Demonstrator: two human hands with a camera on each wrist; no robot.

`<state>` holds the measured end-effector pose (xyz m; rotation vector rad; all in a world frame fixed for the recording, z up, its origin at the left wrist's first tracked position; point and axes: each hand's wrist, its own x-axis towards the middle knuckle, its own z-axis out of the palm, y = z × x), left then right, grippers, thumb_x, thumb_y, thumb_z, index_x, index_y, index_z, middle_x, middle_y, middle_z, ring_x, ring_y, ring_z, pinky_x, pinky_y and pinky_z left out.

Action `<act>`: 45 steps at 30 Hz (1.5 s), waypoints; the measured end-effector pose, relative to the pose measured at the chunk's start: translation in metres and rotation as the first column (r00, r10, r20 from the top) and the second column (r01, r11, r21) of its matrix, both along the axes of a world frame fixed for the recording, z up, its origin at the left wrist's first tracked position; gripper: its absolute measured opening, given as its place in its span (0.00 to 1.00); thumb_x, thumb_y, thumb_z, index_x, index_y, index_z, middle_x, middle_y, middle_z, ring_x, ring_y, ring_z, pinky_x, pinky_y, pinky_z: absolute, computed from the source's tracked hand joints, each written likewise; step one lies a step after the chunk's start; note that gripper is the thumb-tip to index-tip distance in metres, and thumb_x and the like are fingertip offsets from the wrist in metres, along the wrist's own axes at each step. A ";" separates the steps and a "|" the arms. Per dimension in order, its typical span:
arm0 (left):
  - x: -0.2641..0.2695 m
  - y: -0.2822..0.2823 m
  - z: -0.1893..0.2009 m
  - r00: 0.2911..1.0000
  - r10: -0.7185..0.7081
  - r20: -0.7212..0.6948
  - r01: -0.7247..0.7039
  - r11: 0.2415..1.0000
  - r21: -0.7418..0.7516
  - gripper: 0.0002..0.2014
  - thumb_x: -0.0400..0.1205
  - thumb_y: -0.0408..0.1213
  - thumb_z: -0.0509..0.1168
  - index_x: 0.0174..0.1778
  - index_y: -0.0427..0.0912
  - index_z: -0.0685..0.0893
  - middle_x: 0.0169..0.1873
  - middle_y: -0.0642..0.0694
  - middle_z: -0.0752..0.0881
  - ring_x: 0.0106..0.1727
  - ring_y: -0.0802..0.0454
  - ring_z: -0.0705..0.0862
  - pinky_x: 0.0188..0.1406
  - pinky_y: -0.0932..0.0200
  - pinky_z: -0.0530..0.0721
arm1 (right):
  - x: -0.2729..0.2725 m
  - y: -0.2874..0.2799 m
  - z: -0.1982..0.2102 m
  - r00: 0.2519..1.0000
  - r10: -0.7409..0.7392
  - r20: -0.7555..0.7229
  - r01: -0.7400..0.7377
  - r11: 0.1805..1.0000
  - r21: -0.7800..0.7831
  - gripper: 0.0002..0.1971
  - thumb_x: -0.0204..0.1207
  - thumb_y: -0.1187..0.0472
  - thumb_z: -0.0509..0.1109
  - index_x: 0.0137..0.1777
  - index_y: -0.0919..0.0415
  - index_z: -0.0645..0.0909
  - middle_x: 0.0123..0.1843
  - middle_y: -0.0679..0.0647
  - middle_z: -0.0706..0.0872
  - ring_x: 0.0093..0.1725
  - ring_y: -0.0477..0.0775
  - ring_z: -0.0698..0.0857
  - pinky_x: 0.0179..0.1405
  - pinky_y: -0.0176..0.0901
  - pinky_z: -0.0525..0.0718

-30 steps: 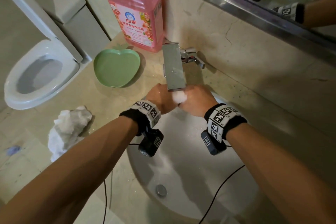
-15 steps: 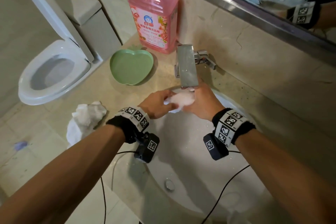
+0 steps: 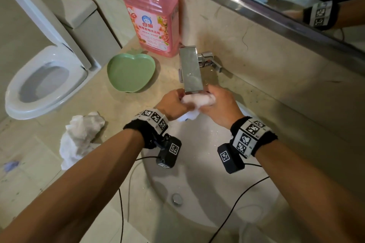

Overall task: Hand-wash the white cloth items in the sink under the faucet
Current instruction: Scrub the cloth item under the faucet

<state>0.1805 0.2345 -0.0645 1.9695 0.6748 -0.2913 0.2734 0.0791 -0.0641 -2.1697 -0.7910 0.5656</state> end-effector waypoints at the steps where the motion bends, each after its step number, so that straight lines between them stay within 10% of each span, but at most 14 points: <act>1: 0.000 0.001 -0.001 0.999 0.028 0.034 -0.027 0.999 -0.028 0.16 0.63 0.53 0.73 0.47 0.65 0.86 0.41 0.61 0.91 0.43 0.63 0.90 0.39 0.67 0.87 | 0.002 -0.002 0.002 1.000 -0.015 -0.014 0.015 1.000 0.005 0.30 0.67 0.65 0.83 0.70 0.54 0.80 0.56 0.44 0.84 0.53 0.48 0.85 0.53 0.40 0.84; 9: -0.001 0.004 0.000 0.983 0.130 0.127 -0.106 0.977 -0.185 0.18 0.83 0.36 0.65 0.70 0.41 0.80 0.61 0.43 0.88 0.62 0.45 0.86 0.66 0.42 0.83 | 0.012 -0.012 0.004 0.971 -0.129 -0.200 0.133 0.991 0.010 0.22 0.62 0.38 0.82 0.46 0.55 0.86 0.42 0.50 0.91 0.43 0.52 0.89 0.46 0.52 0.88; 13: -0.009 0.010 -0.005 0.954 0.267 0.135 -0.220 0.932 -0.287 0.13 0.85 0.35 0.65 0.65 0.37 0.80 0.55 0.39 0.88 0.57 0.40 0.87 0.55 0.47 0.87 | 0.007 -0.009 -0.010 0.832 -0.043 -0.553 0.094 0.993 0.065 0.31 0.67 0.62 0.86 0.69 0.61 0.79 0.61 0.56 0.90 0.62 0.55 0.89 0.68 0.61 0.84; 21: -0.035 0.037 -0.010 0.994 0.056 0.094 -0.067 0.990 0.125 0.20 0.85 0.56 0.61 0.58 0.40 0.75 0.51 0.41 0.85 0.53 0.41 0.85 0.53 0.42 0.84 | -0.001 -0.010 -0.015 0.900 0.032 -0.436 -0.016 0.999 0.040 0.22 0.80 0.64 0.71 0.71 0.49 0.72 0.65 0.47 0.85 0.65 0.49 0.84 0.71 0.57 0.81; 25: -0.042 0.040 -0.009 0.986 0.124 0.107 -0.085 0.947 -0.311 0.07 0.87 0.35 0.63 0.55 0.45 0.69 0.49 0.41 0.89 0.49 0.42 0.91 0.49 0.38 0.90 | 0.004 -0.016 -0.009 0.935 0.021 -0.353 -0.005 0.999 0.046 0.12 0.80 0.68 0.69 0.62 0.61 0.79 0.56 0.59 0.89 0.58 0.59 0.88 0.63 0.62 0.85; 29: -0.040 0.037 -0.006 0.984 0.102 0.148 -0.041 0.929 -0.368 0.10 0.86 0.23 0.61 0.56 0.42 0.72 0.47 0.41 0.89 0.46 0.45 0.91 0.42 0.43 0.91 | 0.007 -0.018 -0.007 0.911 -0.016 -0.413 0.054 0.995 0.080 0.19 0.74 0.83 0.67 0.53 0.59 0.87 0.46 0.37 0.91 0.47 0.31 0.88 0.49 0.35 0.89; 34: -0.033 0.035 -0.003 0.984 0.078 0.162 -0.007 0.917 -0.399 0.16 0.79 0.11 0.56 0.41 0.38 0.78 0.39 0.43 0.83 0.41 0.47 0.87 0.41 0.53 0.91 | 0.012 -0.016 0.000 0.951 0.087 -0.297 -0.074 0.996 0.056 0.28 0.68 0.86 0.58 0.43 0.52 0.87 0.51 0.53 0.91 0.56 0.53 0.86 0.57 0.43 0.84; 38: -0.025 0.037 0.002 0.988 0.125 0.088 -0.077 0.905 -0.418 0.19 0.82 0.26 0.57 0.35 0.44 0.90 0.40 0.49 0.90 0.46 0.50 0.87 0.45 0.59 0.86 | 0.017 -0.017 0.005 0.925 0.069 -0.375 -0.047 0.997 0.066 0.26 0.74 0.76 0.58 0.42 0.46 0.91 0.52 0.44 0.90 0.51 0.44 0.86 0.45 0.31 0.84; 43: -0.021 0.045 0.004 0.981 -0.101 0.165 0.095 0.994 0.046 0.11 0.71 0.48 0.79 0.37 0.55 0.83 0.46 0.56 0.88 0.42 0.58 0.84 0.42 0.61 0.80 | 0.014 -0.009 0.006 0.886 0.027 -0.463 0.001 0.998 0.059 0.07 0.77 0.56 0.73 0.53 0.45 0.86 0.55 0.46 0.88 0.47 0.45 0.86 0.49 0.52 0.87; 45: -0.022 0.043 0.002 0.974 -0.087 0.207 0.066 0.992 0.106 0.20 0.66 0.45 0.83 0.41 0.53 0.76 0.47 0.52 0.86 0.41 0.53 0.83 0.37 0.59 0.80 | 0.012 0.001 0.002 0.922 0.015 -0.386 -0.006 1.000 0.024 0.24 0.70 0.67 0.79 0.64 0.53 0.77 0.59 0.53 0.86 0.55 0.53 0.87 0.57 0.56 0.88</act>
